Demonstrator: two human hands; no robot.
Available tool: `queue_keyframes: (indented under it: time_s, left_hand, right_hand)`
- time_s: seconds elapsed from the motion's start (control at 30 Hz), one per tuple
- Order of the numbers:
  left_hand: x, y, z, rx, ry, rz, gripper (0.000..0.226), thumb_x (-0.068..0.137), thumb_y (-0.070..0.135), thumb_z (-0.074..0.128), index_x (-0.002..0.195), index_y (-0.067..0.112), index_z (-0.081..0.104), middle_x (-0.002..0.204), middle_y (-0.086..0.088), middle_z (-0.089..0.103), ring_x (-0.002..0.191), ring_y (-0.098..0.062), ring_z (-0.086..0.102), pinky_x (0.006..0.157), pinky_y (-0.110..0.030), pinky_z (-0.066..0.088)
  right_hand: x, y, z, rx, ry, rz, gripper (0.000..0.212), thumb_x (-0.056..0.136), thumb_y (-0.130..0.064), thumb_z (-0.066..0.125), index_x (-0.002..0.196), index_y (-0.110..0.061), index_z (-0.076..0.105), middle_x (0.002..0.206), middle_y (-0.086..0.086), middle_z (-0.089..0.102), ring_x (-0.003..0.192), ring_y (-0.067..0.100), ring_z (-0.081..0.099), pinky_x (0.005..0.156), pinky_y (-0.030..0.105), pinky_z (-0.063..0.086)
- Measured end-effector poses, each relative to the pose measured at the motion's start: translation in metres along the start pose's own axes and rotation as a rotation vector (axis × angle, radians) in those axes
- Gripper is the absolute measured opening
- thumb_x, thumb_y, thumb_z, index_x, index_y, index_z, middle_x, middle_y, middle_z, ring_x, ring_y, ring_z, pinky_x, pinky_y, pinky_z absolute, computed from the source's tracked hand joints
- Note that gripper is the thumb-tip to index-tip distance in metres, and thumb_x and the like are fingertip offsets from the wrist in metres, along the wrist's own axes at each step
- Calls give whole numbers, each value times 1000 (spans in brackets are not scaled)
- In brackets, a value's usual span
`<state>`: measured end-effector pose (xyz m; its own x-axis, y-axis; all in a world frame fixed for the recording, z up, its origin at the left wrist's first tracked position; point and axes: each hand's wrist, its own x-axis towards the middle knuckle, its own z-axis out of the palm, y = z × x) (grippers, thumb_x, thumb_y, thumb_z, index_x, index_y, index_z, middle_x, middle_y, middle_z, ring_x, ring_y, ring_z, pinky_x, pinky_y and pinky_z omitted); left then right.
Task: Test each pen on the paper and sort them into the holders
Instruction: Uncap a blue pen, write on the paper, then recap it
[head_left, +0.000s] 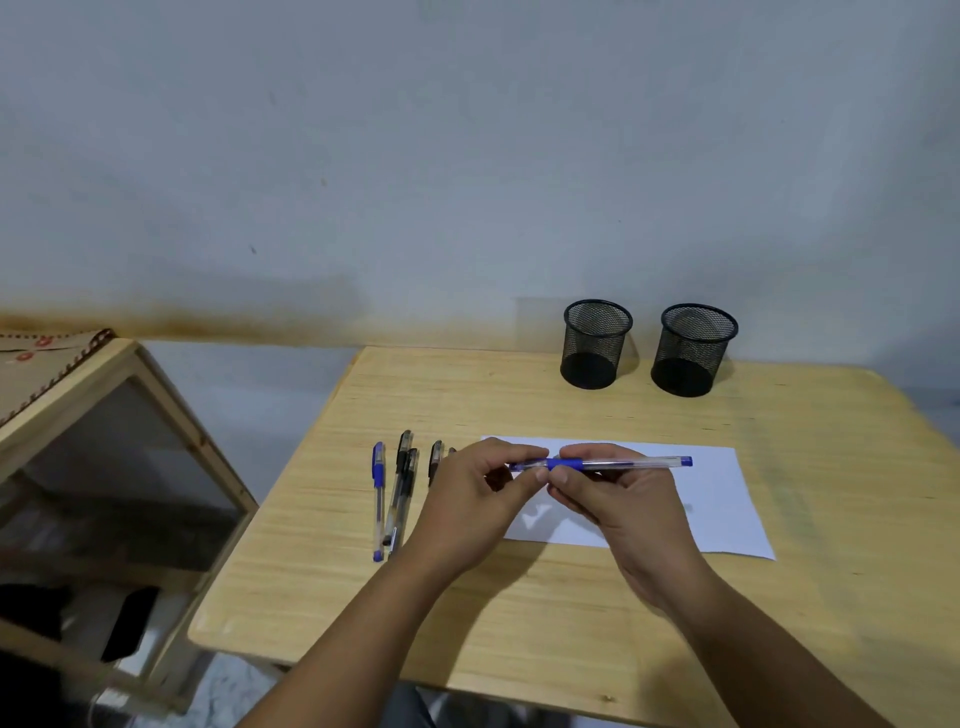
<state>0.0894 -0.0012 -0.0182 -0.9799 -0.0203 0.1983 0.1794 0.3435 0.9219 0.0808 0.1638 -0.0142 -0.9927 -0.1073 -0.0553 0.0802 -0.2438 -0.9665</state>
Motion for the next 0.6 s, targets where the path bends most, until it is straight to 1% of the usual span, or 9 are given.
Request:
queue_keyframes:
  time_s: [0.07,0.17,0.2,0.27,0.3,0.4,0.47,0.53,0.6]
  left_hand:
    - [-2,-1,1,59,4,72,12,89,31,71,99,29,77,89,13,71,77,-17,63,72,-35,53]
    - [-3,-5,1,266,-20,235,14,96,35,61,97,30,74,81,10,67,75,-17,60,67,-32,49]
    - [-2,-6,1,323,-39,282,17,98,34,57,98,29,73,78,8,65,74,-16,58,66,-32,48]
    - [-1,-7,1,387,-63,339,21,101,31,52,99,23,71,76,5,62,73,-12,55,67,-31,46]
    - [1,-6,1,408,-69,348,22,101,30,50,99,21,70,77,5,62,73,-9,54,67,-28,46]
    - [6,-3,0,478,-118,339,22,101,27,49,99,16,68,78,5,61,73,-7,49,64,-14,37]
    - [7,0,-2,497,-164,316,23,102,28,48,100,15,67,81,4,63,75,-8,49,65,-13,36]
    - [8,4,-6,492,-203,281,26,102,30,45,99,15,67,83,4,63,76,-7,50,67,-17,39]
    - [7,5,-10,474,-240,221,28,103,32,43,100,17,67,86,8,63,77,-5,53,71,-20,43]
  right_hand:
    - [0,0,0,-32,14,-31,21,71,-8,84,90,-7,75,89,19,77,91,35,74,86,40,58]
    - [-1,0,0,-50,32,-48,32,66,-20,83,90,-2,73,85,19,77,86,32,76,81,33,61]
    - [-2,1,0,-51,34,-54,31,67,-21,82,89,-1,73,84,19,76,84,32,76,79,31,61]
    - [-3,2,-1,-34,32,-67,13,77,-13,78,85,-3,74,82,19,76,83,32,76,75,26,61]
    - [-3,3,-1,-37,32,-73,2,81,-8,76,82,-7,75,81,18,76,83,31,76,75,25,60]
    - [-1,3,-4,-84,33,-110,12,84,-7,74,75,-14,77,79,16,77,82,29,75,77,28,61]
    - [-1,1,-5,-92,23,-126,3,80,-14,76,77,-13,77,78,15,77,81,29,75,80,32,61]
    - [-2,-1,-5,-109,10,-149,16,74,-21,77,83,-7,75,77,13,77,79,27,75,80,33,61]
    - [-3,0,-6,-142,12,-166,16,75,-17,77,84,-6,74,77,10,77,77,23,76,77,29,60]
